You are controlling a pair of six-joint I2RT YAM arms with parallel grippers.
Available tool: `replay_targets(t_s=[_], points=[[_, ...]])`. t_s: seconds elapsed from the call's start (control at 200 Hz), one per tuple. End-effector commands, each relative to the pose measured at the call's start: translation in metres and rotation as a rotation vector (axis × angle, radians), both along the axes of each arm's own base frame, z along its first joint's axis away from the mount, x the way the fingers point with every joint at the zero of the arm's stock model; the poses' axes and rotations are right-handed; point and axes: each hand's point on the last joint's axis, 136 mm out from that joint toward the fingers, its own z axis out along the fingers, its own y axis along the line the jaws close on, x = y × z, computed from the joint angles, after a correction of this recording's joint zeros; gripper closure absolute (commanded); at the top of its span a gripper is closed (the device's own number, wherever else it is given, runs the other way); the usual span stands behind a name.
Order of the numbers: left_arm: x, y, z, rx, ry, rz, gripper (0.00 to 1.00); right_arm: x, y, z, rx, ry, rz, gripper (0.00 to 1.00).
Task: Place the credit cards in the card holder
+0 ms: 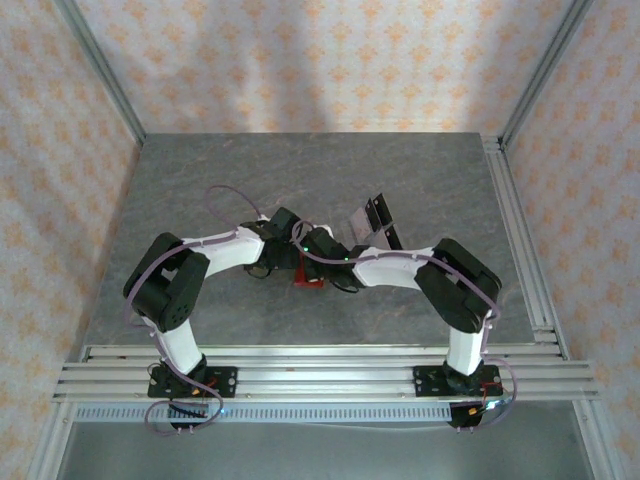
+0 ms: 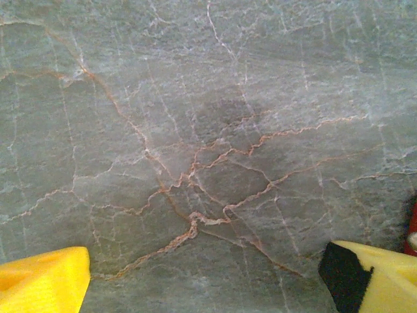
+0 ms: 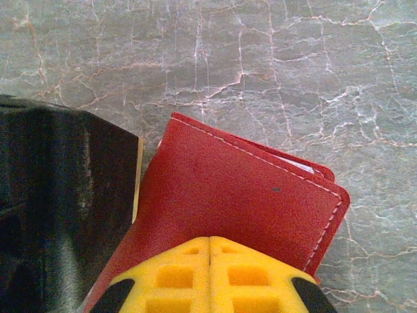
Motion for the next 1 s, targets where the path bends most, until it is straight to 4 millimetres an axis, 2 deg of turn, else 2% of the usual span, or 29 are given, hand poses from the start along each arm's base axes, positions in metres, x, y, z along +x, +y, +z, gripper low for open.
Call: replay_targets(t_s=[0.0, 0.425, 0.666, 0.726, 0.806, 0.996], points=[[-0.004, -0.001, -0.024, 0.019, 0.041, 0.007, 0.05, -0.091, -0.086, -0.096, -0.345, 0.344, 0.016, 1.0], [-0.006, 0.001, -0.023, 0.032, 0.04, 0.005, 0.05, -0.104, -0.077, -0.097, -0.199, 0.333, 0.066, 1.0], [-0.006, -0.001, -0.023, 0.038, 0.042, 0.006, 0.06, -0.121, -0.09, -0.129, -0.255, 0.41, 0.087, 1.0], [-0.006, -0.001, -0.022, 0.037, 0.041, 0.007, 0.06, -0.123, -0.089, -0.131, -0.252, 0.422, 0.085, 1.0], [-0.005, -0.002, -0.019, 0.035, 0.036, 0.004, 0.05, -0.119, -0.082, -0.12, -0.219, 0.407, 0.088, 0.97], [-0.001, -0.004, -0.01, 0.033, 0.022, 0.004, 0.05, -0.092, -0.042, -0.062, -0.134, 0.335, 0.134, 0.71]])
